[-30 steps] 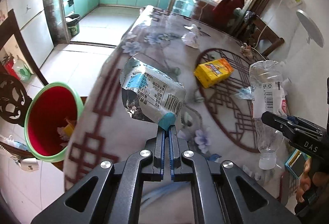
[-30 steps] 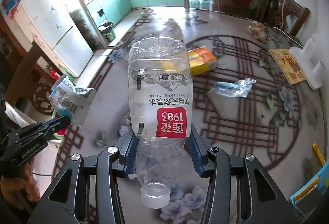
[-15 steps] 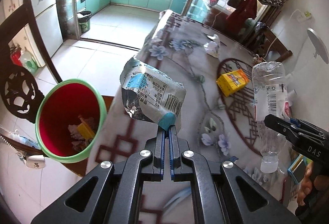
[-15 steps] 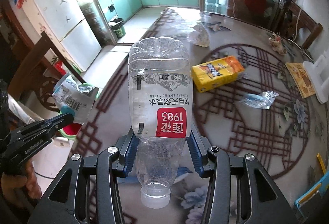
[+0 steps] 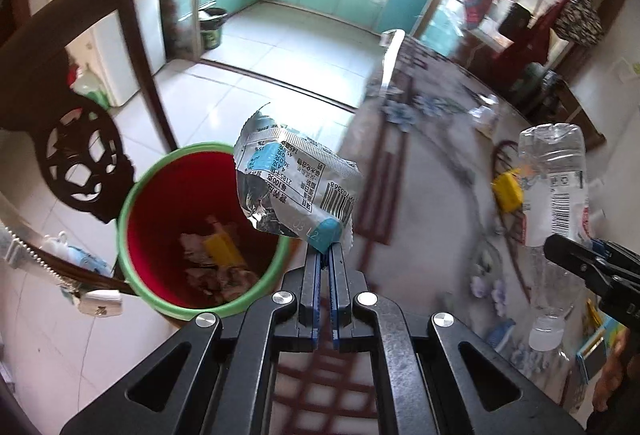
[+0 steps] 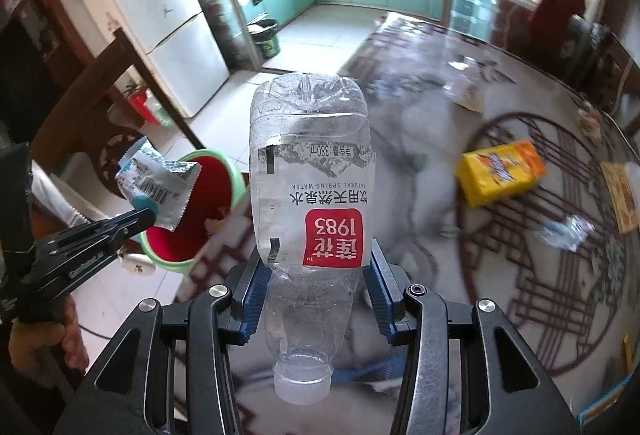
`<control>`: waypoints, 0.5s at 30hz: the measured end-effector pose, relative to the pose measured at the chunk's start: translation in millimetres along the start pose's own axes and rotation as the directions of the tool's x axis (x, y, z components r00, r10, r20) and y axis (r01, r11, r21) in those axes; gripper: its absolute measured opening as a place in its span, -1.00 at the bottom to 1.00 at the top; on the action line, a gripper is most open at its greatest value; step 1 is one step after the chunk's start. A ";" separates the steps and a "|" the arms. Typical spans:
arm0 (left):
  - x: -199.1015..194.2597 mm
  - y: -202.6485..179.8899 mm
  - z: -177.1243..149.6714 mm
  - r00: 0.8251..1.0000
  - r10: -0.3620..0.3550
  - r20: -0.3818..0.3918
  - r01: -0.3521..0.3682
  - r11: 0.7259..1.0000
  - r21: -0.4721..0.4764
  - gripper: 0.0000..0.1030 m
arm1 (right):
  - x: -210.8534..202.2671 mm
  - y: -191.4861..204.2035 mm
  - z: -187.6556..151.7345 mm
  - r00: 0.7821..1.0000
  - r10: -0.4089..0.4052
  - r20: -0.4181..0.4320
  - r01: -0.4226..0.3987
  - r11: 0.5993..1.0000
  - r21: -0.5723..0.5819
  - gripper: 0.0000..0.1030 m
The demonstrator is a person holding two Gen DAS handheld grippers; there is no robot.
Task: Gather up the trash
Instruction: 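Carry the bottle and snack bag over the red bucket and open both grippers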
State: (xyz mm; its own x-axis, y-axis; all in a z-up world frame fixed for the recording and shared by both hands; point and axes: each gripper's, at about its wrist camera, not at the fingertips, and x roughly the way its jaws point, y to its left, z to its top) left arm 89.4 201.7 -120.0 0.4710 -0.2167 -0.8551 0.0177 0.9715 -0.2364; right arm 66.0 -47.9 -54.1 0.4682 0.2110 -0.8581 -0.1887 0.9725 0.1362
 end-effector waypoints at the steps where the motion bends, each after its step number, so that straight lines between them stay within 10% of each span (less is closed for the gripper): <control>1: 1.1 8.4 1.4 1.000 0.008 0.000 -0.008 1.000 -0.009 -0.96 | 4.0 8.6 3.9 1.000 0.006 -0.002 -0.006 1.000 -0.015 -0.15; 15: 18.0 99.3 11.4 0.994 0.107 -0.026 -0.109 0.988 -0.114 -0.95 | 51.5 94.7 34.5 0.995 0.080 -0.050 -0.088 0.983 -0.163 -0.15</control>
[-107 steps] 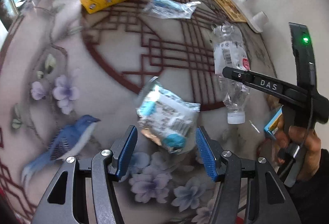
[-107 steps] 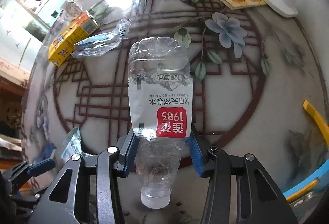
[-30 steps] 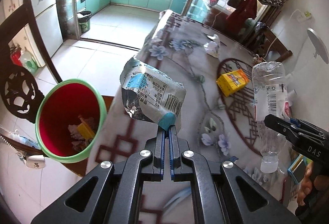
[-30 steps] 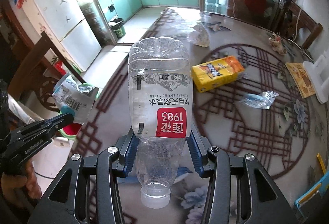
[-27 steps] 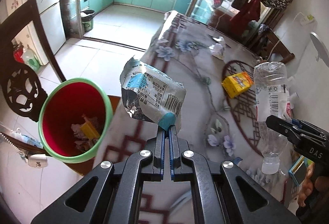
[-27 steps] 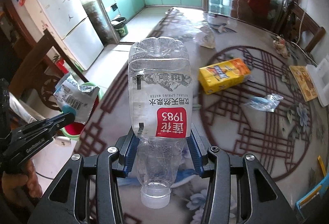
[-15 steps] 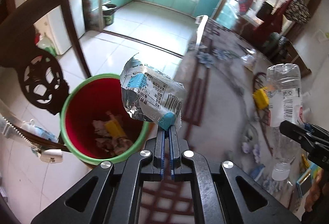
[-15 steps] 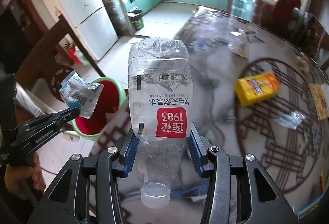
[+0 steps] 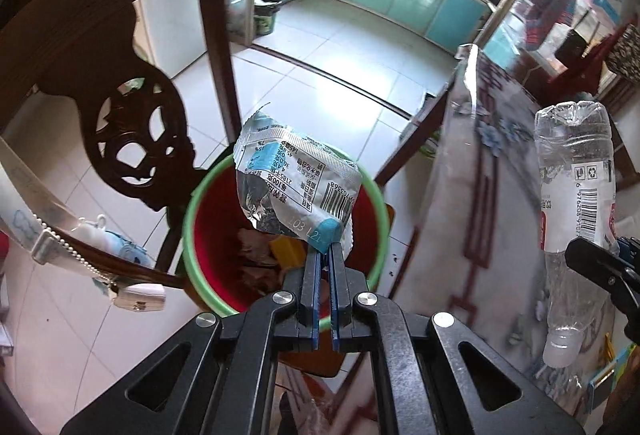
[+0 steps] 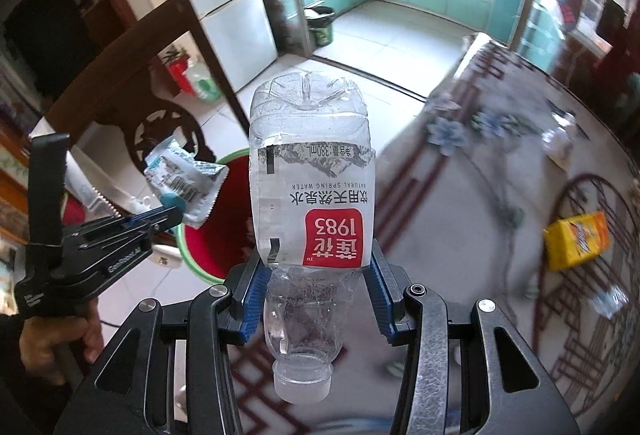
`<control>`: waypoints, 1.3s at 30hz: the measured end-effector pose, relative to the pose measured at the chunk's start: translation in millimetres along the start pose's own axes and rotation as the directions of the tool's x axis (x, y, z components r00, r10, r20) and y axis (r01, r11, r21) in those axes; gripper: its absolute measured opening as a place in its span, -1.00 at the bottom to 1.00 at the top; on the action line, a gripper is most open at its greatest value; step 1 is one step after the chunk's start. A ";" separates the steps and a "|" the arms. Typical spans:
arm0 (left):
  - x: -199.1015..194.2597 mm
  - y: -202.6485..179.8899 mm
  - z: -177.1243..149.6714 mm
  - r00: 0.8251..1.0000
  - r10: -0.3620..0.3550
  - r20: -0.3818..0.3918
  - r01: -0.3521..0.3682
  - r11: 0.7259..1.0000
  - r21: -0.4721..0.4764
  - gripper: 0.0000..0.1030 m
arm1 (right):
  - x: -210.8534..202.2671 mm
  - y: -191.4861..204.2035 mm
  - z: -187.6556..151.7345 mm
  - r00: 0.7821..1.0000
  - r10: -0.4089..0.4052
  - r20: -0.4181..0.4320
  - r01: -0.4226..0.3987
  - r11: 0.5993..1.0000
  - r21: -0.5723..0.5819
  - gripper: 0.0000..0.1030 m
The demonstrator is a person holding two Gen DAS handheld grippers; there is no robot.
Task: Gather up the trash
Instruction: 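Carry the bottle and snack bag over the red bucket and open both grippers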
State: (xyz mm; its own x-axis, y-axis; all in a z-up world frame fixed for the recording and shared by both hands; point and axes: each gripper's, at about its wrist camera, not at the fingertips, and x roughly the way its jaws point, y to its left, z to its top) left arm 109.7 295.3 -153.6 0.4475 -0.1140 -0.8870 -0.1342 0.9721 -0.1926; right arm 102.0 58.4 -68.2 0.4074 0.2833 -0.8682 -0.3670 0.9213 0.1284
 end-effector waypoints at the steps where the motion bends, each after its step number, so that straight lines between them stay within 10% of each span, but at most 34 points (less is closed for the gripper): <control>1: 1.9 4.3 0.9 1.000 0.004 -0.003 -0.004 1.000 -0.006 -0.95 | 4.2 3.9 1.9 1.000 0.004 -0.005 -0.004 1.000 -0.009 -0.15; 28: 43.6 38.7 34.3 0.998 0.026 -0.059 -0.027 0.999 -0.024 -0.95 | 62.3 33.8 25.8 0.993 0.039 -0.107 -0.043 0.998 -0.035 -0.14; 30: 46.0 39.9 36.8 0.997 0.050 -0.062 -0.052 0.998 -0.026 -0.81 | 60.7 32.9 25.4 0.994 0.046 -0.100 -0.049 0.998 -0.033 0.20; 33: 46.5 43.6 36.9 0.996 0.057 -0.068 -0.061 0.997 -0.055 0.11 | 52.2 31.3 24.8 0.997 0.041 -0.070 -0.043 0.999 -0.031 0.39; 39: 34.9 24.7 30.9 0.999 0.023 -0.040 -0.024 1.000 -0.010 0.17 | 31.7 16.4 17.9 0.999 0.007 -0.036 -0.006 1.000 0.008 0.39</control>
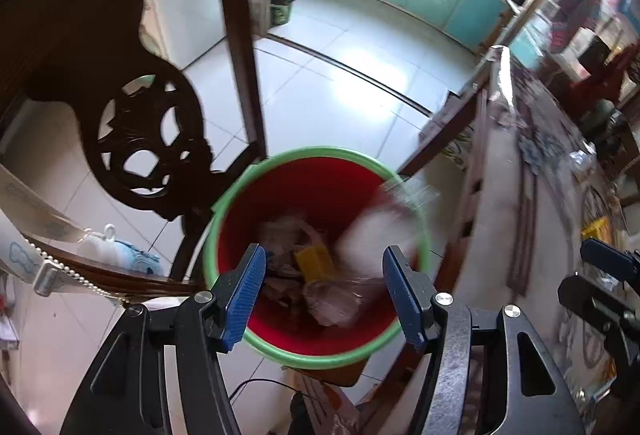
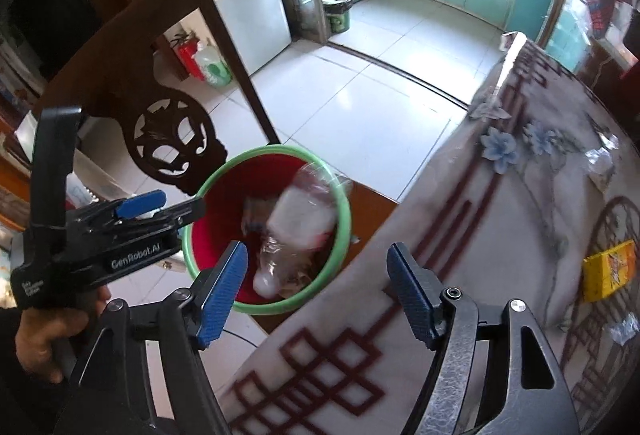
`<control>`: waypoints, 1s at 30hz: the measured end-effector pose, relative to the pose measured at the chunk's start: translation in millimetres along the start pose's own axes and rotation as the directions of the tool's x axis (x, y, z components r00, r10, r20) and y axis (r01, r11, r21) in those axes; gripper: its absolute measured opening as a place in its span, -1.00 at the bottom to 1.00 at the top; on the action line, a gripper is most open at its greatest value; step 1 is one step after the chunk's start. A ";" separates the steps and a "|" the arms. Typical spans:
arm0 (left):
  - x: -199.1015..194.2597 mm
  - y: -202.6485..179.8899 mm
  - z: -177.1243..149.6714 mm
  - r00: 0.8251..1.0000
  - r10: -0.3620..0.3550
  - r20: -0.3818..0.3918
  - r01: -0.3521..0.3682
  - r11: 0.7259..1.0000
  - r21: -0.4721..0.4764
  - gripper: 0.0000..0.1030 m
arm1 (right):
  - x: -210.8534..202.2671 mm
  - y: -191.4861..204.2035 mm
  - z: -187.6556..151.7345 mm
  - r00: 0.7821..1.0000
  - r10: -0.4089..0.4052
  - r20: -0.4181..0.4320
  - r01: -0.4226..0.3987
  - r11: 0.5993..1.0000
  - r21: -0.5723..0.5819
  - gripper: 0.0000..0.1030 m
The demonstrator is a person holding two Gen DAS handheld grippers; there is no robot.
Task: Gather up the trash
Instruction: 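Carry the bottle and snack bag over the red bucket and open both grippers, then move both open grippers back over the table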
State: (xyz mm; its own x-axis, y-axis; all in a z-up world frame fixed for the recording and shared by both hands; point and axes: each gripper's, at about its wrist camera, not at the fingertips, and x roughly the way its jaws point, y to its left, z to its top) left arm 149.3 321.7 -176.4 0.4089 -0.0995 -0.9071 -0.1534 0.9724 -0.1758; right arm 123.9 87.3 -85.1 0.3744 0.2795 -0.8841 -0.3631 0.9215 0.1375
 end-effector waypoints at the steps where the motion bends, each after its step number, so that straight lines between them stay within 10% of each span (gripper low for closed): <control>1: -1.2 -6.0 -1.6 1.000 -0.012 -0.001 0.012 1.000 0.012 0.17 | -4.3 -5.5 -3.1 1.000 -0.008 0.005 0.007 1.000 0.016 0.40; 16: -25.6 -153.3 -31.4 0.988 -0.151 -0.010 0.149 0.959 0.240 0.17 | -93.7 -156.5 -97.0 0.969 -0.244 0.036 0.218 0.916 0.337 0.48; 23: -38.6 -224.6 -57.1 0.987 -0.162 -0.015 0.158 0.938 0.307 0.17 | -137.7 -289.8 -143.5 0.916 -0.397 0.061 0.290 0.759 0.583 0.61; 30: -48.3 -302.7 -70.1 0.982 -0.188 -0.006 0.173 0.897 0.407 0.17 | -104.1 -403.1 -171.5 0.935 -0.355 -0.012 0.222 0.556 0.801 0.61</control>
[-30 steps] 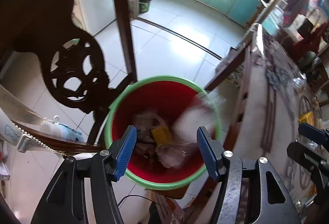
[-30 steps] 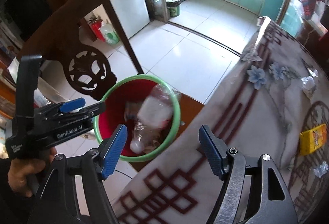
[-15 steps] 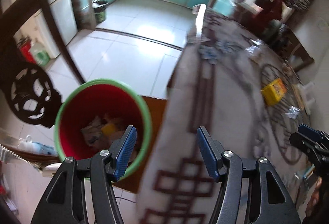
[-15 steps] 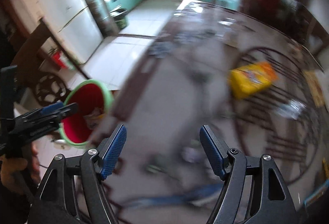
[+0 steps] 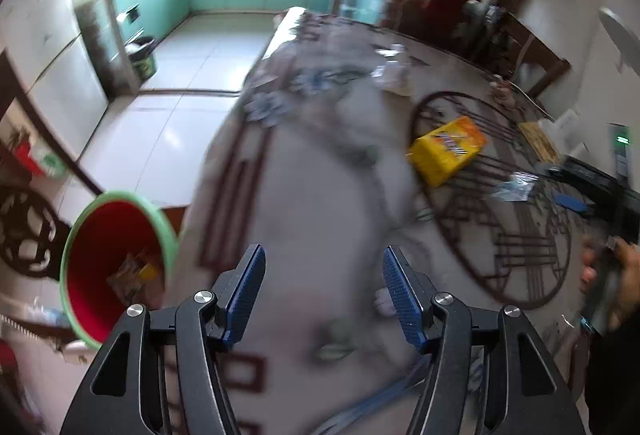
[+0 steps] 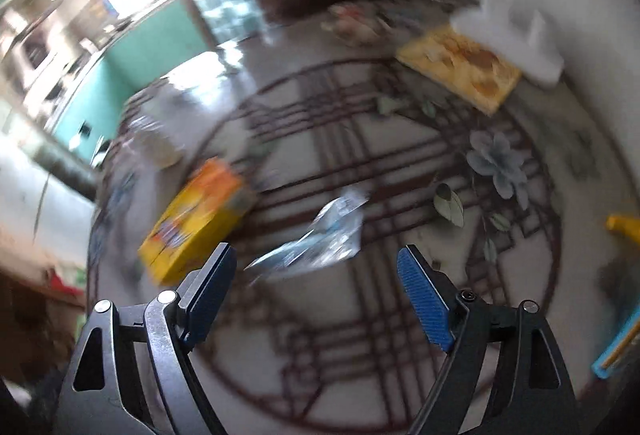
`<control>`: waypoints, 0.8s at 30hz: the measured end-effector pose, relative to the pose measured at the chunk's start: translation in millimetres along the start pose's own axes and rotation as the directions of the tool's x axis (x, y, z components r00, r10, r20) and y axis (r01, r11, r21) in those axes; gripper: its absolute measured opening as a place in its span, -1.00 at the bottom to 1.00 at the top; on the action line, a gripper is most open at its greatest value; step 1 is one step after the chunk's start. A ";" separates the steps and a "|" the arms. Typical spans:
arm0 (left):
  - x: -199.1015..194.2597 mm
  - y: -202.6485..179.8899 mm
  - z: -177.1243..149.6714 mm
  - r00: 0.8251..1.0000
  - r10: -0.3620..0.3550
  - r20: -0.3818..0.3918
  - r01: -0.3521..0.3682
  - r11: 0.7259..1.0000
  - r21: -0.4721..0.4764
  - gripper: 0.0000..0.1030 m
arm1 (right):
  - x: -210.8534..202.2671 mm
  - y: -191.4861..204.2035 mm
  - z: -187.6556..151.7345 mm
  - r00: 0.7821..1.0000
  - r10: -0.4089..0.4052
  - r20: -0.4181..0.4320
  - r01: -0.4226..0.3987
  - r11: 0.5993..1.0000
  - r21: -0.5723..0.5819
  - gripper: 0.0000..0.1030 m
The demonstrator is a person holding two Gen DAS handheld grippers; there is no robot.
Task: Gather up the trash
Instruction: 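Move both open grippers back over the table, then grasp the yellow juice carton with the left gripper while the right grasps a clear candy wrapper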
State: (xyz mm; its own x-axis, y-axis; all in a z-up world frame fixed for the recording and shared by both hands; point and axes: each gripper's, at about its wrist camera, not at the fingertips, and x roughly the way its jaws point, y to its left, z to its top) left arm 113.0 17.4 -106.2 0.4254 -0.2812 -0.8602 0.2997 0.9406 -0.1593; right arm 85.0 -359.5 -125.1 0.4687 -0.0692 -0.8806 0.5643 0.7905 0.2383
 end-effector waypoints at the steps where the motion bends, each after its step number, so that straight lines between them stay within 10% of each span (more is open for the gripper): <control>1: 1.9 -11.6 4.9 1.000 -0.004 0.004 0.004 1.000 0.019 0.17 | 10.5 -1.9 2.0 1.000 -0.008 -0.029 0.008 1.000 0.004 0.61; 5: 14.5 -54.1 27.2 0.999 -0.033 0.010 0.032 0.994 0.100 0.17 | 37.4 -4.4 0.2 0.991 0.081 -0.102 -0.082 0.997 -0.004 0.52; 8: 31.5 -81.6 45.4 0.999 -0.044 -0.003 0.044 0.986 0.158 0.17 | 44.5 -1.8 -1.3 0.984 0.123 -0.129 -0.134 0.988 -0.076 -0.37; 11: 50.7 -110.2 64.4 0.998 -0.066 -0.010 0.067 0.973 0.221 0.17 | 37.7 -7.8 -0.9 0.969 0.188 -0.159 -0.204 0.975 -0.089 -0.70; 16: 96.2 -148.4 91.2 0.983 -0.159 -0.091 0.181 0.920 0.349 0.17 | 4.8 -24.5 -1.8 0.960 0.249 -0.126 -0.264 0.957 -0.122 -0.72; 24: 169.1 -179.6 112.7 0.979 -0.113 -0.170 0.181 0.865 0.469 0.24 | -13.5 -36.3 5.1 0.959 0.265 -0.099 -0.277 0.951 -0.134 -0.72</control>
State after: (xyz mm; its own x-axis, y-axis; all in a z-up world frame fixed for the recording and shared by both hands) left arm 227.4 -220.5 -168.4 0.2372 -0.3494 -0.9064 0.7365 0.6731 -0.0667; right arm 61.6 -390.4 -119.7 0.5317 0.2039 -0.8220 0.3158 0.8528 0.4159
